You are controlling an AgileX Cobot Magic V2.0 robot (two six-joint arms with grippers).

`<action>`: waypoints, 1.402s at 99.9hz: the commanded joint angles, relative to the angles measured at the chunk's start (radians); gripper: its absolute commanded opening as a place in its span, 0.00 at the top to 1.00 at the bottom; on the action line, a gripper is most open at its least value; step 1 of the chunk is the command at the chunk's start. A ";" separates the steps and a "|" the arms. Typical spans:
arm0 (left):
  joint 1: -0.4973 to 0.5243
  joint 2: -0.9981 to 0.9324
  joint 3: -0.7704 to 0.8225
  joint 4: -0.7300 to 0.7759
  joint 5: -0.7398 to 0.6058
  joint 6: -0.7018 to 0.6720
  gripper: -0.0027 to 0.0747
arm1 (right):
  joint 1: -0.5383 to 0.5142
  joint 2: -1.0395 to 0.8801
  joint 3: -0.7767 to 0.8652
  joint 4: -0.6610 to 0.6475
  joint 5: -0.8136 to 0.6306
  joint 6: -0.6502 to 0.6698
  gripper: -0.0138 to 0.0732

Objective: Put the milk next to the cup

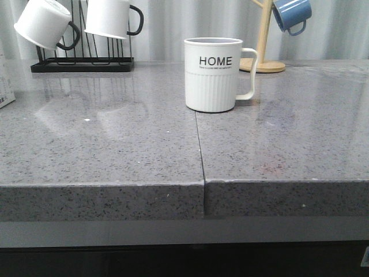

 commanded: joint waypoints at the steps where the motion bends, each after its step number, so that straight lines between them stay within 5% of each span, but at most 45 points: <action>1: -0.004 -0.033 0.052 -0.003 -0.079 -0.008 0.99 | -0.005 0.009 -0.027 -0.007 -0.073 0.001 0.98; 75: -0.004 -0.024 0.011 -0.022 -0.081 -0.008 0.99 | -0.005 0.009 -0.027 -0.007 -0.073 0.001 0.98; 140: -0.004 0.569 -0.520 -0.100 0.131 -0.008 0.99 | -0.005 0.009 -0.027 -0.007 -0.073 0.001 0.98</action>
